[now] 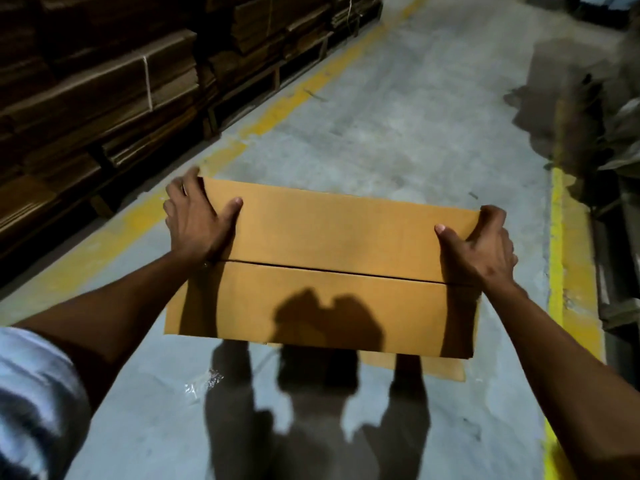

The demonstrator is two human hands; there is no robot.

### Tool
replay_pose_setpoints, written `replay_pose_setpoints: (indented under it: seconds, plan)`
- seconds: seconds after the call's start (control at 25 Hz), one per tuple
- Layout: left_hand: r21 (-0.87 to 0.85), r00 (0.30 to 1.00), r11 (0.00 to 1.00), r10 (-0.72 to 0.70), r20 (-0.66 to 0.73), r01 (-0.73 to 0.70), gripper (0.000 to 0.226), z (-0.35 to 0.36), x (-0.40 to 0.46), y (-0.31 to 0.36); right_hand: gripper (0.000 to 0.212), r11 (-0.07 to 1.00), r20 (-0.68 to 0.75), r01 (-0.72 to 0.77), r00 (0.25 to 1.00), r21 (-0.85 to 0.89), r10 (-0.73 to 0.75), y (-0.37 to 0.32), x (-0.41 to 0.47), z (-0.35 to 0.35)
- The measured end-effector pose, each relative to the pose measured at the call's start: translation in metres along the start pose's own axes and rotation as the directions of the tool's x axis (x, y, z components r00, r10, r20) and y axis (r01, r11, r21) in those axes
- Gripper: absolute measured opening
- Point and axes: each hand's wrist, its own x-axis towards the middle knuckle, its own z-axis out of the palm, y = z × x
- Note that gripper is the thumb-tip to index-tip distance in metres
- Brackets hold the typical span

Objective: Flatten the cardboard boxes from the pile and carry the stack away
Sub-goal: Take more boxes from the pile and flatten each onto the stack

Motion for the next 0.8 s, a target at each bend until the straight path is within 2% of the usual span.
replay_pose_setpoints:
  seconds: [0.12,0.28,0.36,0.48,0.56,0.6,0.64,0.72,0.8]
  plan:
    - [0.032,0.999,0.999,0.025,-0.041,-0.023,0.064,0.009,-0.01,-0.006,0.069,0.997,-0.082,0.053,0.995,-0.054,-0.057,0.0,-0.008,0.018]
    - [0.258,0.992,0.965,0.067,-0.107,-0.037,0.039,0.015,-0.014,0.011,0.063,0.979,-0.134,0.074,0.986,-0.19,-0.101,0.002,-0.011,0.028]
    - [0.31,0.991,0.95,0.075,-0.108,-0.038,0.04,0.016,-0.017,0.015,0.061,0.969,-0.127,0.084,0.985,-0.234,-0.117,0.002,-0.011,0.033]
    - [0.386,0.99,0.918,0.127,-0.061,-0.094,0.056,0.017,-0.024,0.01,0.053,0.963,-0.118,0.11,0.983,-0.247,-0.142,-0.004,-0.017,0.039]
    - [0.401,0.987,0.906,0.158,-0.03,-0.133,0.059,0.018,-0.026,0.007,0.044,0.936,-0.166,0.158,0.962,-0.316,-0.218,-0.019,-0.033,0.048]
    - [0.386,0.984,0.909,0.176,-0.012,-0.158,0.059,0.019,-0.027,0.006,0.044,0.914,-0.156,0.232,0.942,-0.333,-0.296,-0.032,-0.048,0.058]
    - [0.357,0.979,0.914,0.203,0.008,-0.192,0.059,0.018,-0.029,0.004,0.049,0.876,-0.096,0.35,0.911,-0.332,-0.401,-0.049,-0.068,0.073]
    - [0.293,0.965,0.92,0.258,0.046,-0.26,0.064,0.012,-0.034,-0.005,0.064,0.752,0.112,0.581,0.808,-0.312,-0.578,-0.08,-0.11,0.114]
    - [0.296,0.969,0.922,0.244,0.049,-0.247,0.074,0.005,-0.045,-0.025,0.074,0.661,0.241,0.678,0.734,-0.323,-0.635,-0.101,-0.14,0.152]
